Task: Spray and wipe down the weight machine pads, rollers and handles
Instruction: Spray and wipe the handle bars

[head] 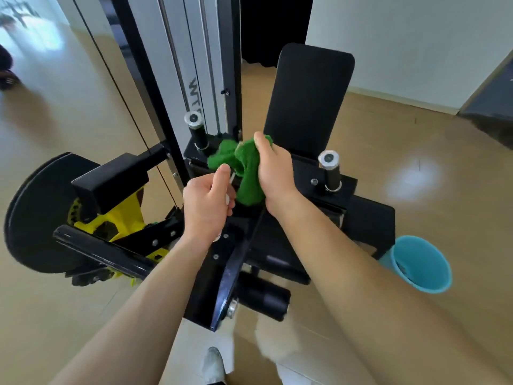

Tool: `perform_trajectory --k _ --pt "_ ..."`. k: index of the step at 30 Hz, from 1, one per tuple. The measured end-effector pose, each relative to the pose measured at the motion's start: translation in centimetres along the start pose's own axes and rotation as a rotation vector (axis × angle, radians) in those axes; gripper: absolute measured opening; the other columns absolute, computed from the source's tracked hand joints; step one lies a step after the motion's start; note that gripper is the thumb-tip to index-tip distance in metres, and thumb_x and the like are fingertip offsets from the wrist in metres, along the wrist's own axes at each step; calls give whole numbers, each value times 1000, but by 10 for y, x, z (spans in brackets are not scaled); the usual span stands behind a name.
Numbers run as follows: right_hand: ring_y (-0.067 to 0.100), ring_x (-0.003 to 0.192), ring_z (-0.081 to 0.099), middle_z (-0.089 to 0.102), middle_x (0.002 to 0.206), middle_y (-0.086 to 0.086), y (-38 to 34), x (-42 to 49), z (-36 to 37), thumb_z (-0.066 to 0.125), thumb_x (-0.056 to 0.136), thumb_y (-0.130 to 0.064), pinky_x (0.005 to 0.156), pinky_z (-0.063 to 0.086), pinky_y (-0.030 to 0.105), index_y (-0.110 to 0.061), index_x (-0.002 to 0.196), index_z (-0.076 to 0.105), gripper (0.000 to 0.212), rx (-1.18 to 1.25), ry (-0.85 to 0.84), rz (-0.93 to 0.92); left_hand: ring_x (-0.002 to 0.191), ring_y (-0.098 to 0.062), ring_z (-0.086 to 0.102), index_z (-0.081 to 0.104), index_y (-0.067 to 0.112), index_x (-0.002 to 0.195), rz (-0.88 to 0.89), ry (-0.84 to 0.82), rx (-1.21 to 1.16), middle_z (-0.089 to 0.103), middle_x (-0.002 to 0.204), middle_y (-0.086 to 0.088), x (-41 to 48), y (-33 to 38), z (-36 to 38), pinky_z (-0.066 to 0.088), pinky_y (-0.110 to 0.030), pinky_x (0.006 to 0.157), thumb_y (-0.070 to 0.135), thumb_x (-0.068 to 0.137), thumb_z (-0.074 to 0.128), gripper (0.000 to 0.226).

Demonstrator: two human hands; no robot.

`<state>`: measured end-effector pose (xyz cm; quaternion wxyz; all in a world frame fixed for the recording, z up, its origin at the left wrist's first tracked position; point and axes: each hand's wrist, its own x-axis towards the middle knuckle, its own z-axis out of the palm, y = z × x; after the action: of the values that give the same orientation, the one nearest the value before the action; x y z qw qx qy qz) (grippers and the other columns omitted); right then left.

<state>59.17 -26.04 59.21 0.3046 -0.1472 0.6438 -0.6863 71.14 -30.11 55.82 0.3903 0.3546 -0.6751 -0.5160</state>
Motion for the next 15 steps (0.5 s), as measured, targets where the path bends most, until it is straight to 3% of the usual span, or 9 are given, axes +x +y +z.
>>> perform_trajectory --k 5,8,11,13,15 --pt "19 80 63 65 87 11 19 -48 -101 52 101 -43 78 50 36 9 102 65 53 -137 -28 23 45 -19 53 60 -5 58 -60 -66 -16 57 47 -7 -48 12 52 47 -29 49 44 100 50 65" --pt "15 76 64 67 83 7 28 -68 -169 53 101 -42 77 51 33 3 92 67 48 -172 32 57 46 -20 53 60 -4 59 -76 -125 -15 58 51 -14 -82 19 95 49 -29 53 42 102 50 64" --pt "11 65 62 63 69 -1 33 -80 -236 53 101 -40 68 52 30 -6 79 66 42 -201 109 87 47 -18 53 59 -3 59 -104 -198 -1 57 51 -9 -113 21 143 48 -25 52 36 108 50 63" --pt "9 58 58 59 62 -4 34 -84 -278 53 102 -39 60 46 28 -13 69 61 43 -217 179 95 46 -17 53 60 1 57 -119 -248 -3 58 51 -7 -130 20 176 48 -25 52 36 108 50 63" --pt "12 59 57 58 64 -1 37 -85 -318 52 101 -39 62 42 28 -11 71 61 42 -234 240 109 46 -17 53 60 5 55 -145 -306 -7 58 50 -6 -145 21 209 48 -28 55 36 108 50 62"
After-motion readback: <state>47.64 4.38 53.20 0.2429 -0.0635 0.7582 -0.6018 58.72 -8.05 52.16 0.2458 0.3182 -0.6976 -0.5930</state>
